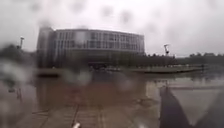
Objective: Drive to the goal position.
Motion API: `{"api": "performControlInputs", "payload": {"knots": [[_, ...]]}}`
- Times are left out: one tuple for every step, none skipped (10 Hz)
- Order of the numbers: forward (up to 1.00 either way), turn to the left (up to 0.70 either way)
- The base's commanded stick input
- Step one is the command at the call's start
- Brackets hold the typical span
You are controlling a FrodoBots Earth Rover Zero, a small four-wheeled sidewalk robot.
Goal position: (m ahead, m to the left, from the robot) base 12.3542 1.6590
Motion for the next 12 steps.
{"api": "performControlInputs", "payload": {"knots": [[0.70,0.01],[0.70,0.01],[0.70,0.01],[0.70,0.01],[0.70,0.01],[0.70,0.01],[0.70,0.01],[0.70,0.01],[0.70,0.01],[0.70,0.01],[0.70,0.01],[0.70,0.01]]}}
